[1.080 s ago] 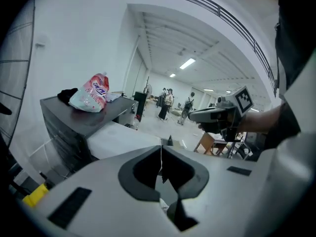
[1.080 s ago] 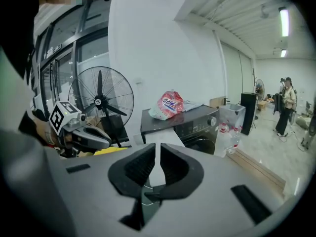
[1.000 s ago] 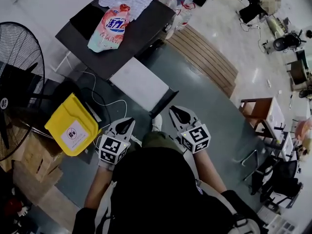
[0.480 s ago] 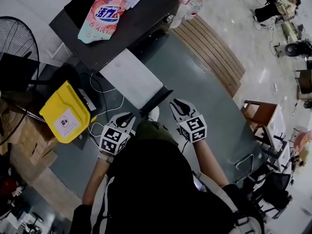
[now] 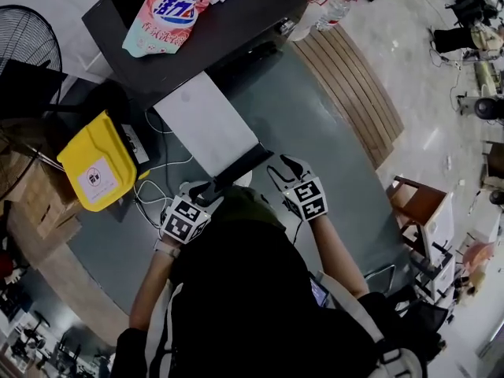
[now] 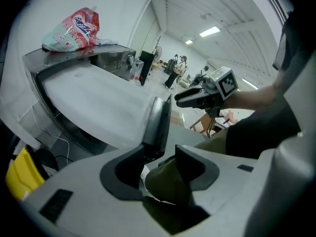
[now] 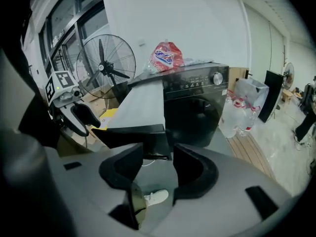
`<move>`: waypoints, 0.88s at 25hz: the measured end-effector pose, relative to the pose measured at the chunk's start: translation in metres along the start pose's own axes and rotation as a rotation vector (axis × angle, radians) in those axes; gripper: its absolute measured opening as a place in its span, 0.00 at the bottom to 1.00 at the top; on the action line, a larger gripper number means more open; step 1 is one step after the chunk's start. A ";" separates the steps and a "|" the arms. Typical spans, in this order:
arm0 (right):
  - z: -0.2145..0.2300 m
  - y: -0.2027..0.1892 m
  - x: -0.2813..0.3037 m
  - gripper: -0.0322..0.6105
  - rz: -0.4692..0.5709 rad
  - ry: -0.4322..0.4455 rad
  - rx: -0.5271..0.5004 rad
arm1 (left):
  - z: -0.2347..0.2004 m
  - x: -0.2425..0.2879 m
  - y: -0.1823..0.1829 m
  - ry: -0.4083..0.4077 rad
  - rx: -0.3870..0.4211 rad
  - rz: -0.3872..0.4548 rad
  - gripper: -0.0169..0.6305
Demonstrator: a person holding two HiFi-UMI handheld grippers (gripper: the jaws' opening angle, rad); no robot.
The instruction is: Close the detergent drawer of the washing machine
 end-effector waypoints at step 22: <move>0.005 0.014 0.026 0.28 -0.064 0.153 -0.350 | 0.002 0.040 -0.014 0.224 -0.083 -0.079 0.17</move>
Point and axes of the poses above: the fingertips, and each gripper's own axes: x forward along the fingers, z to its right, y out of its top, the point moved 7 cm from there along -x, backward along the fingers, and after that the axes turned 14 degrees about x, right-handed, at the moved point
